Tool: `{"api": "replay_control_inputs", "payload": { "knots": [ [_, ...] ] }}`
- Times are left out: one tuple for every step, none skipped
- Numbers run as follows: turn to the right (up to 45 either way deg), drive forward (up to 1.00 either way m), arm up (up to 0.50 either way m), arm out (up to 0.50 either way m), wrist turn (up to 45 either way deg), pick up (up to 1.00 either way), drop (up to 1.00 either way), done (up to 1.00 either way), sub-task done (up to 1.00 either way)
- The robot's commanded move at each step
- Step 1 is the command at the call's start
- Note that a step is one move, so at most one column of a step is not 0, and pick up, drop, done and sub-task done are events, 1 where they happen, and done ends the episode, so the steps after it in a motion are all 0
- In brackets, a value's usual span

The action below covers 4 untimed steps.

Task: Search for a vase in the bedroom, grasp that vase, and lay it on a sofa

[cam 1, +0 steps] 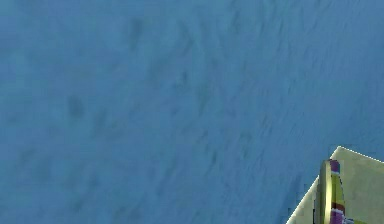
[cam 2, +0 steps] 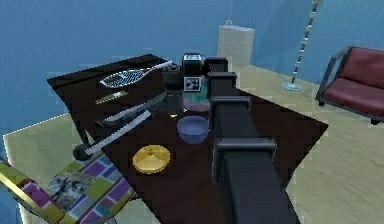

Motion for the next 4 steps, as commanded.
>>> {"api": "replay_control_inputs", "payload": {
  "knots": [
    [0.0,0.0,0.0,0.0,45.0,0.0,0.0,0.0,0.0],
    [0.0,0.0,0.0,0.0,9.0,0.0,0.0,0.0,0.0],
    [0.0,0.0,-0.3,0.0,0.0,0.0,0.0,0.0,0.0],
    [0.0,0.0,0.0,0.0,0.0,1.0,0.0,0.0,0.0]
  ]
}}
